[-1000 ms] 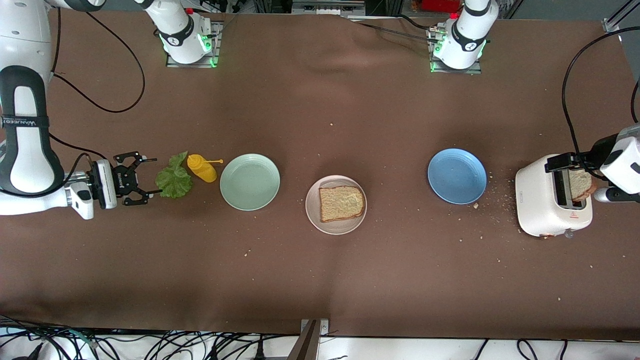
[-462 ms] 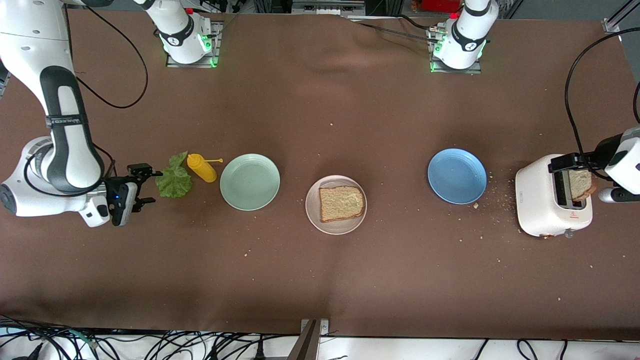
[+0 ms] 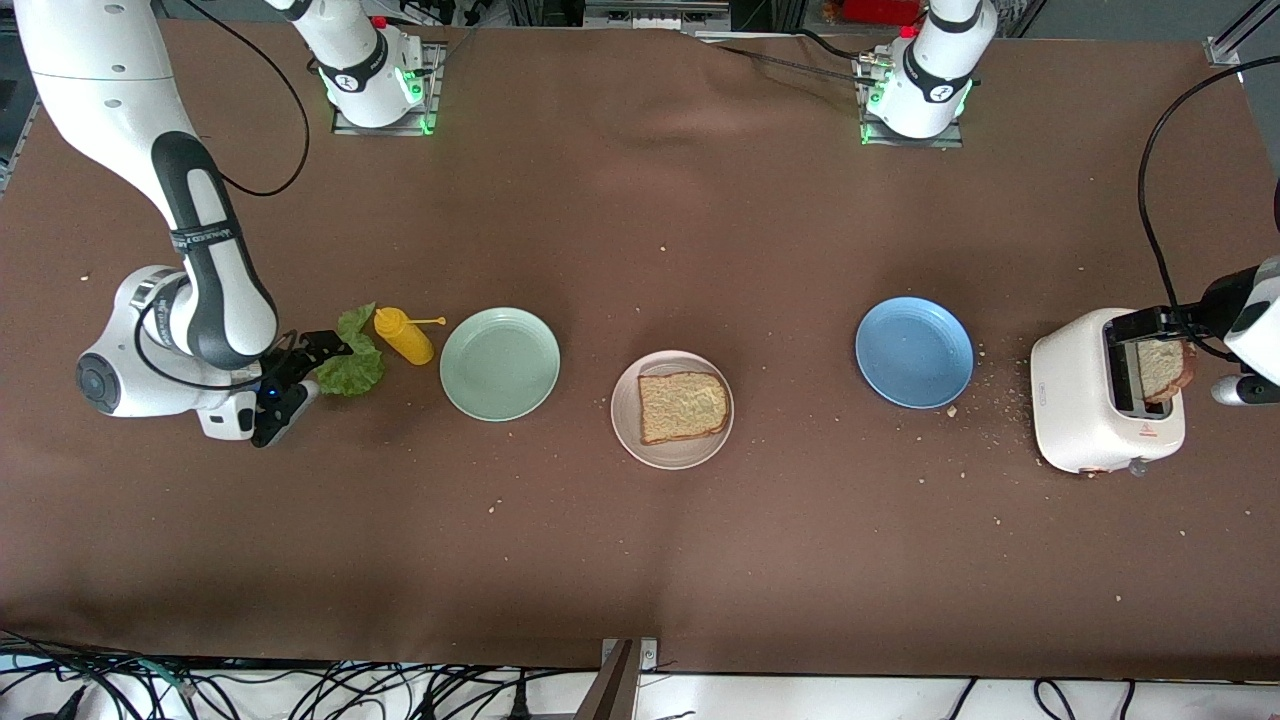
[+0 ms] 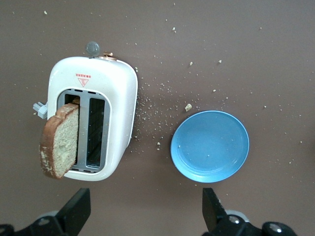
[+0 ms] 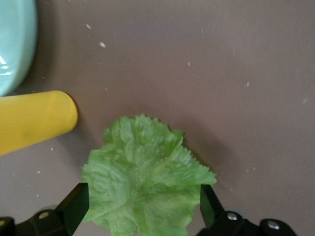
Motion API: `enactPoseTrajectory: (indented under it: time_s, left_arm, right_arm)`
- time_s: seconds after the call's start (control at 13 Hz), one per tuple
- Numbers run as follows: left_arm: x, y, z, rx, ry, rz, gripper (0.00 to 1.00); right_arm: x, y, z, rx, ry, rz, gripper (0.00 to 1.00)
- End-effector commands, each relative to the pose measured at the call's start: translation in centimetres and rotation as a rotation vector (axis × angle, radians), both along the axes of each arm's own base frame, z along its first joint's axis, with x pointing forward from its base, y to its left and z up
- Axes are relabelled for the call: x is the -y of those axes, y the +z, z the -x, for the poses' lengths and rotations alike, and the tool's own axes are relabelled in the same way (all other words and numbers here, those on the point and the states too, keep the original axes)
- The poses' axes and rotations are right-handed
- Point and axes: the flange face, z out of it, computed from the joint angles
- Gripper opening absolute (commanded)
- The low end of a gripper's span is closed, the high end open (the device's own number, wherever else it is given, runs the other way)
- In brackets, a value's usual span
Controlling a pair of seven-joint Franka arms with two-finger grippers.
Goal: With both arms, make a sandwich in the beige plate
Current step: 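Grasp the green lettuce leaf with the right gripper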
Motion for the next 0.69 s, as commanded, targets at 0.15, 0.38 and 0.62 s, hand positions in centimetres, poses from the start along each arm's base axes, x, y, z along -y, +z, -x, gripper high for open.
enactPoseTrajectory:
  time_s: [0.15, 0.38, 0.62]
  left_arm:
    - [-0.2, 0.0, 0.0, -0.007, -0.013, -0.032, 1.0]
    - [-0.2, 0.0, 0.0, -0.009, -0.013, -0.031, 1.0]
    - [-0.1, -0.1, 0.0, -0.01, -0.015, -0.031, 1.0]
  right_arm:
    - [-1.3, 0.2, 2.1, -0.017, -0.069, 0.115, 0.51]
    - [-1.4, -0.7, 2.4, -0.045, -0.097, 0.161, 0.0]
    - [-2.9, -0.6, 2.2, -0.043, -0.067, 0.175, 0.0]
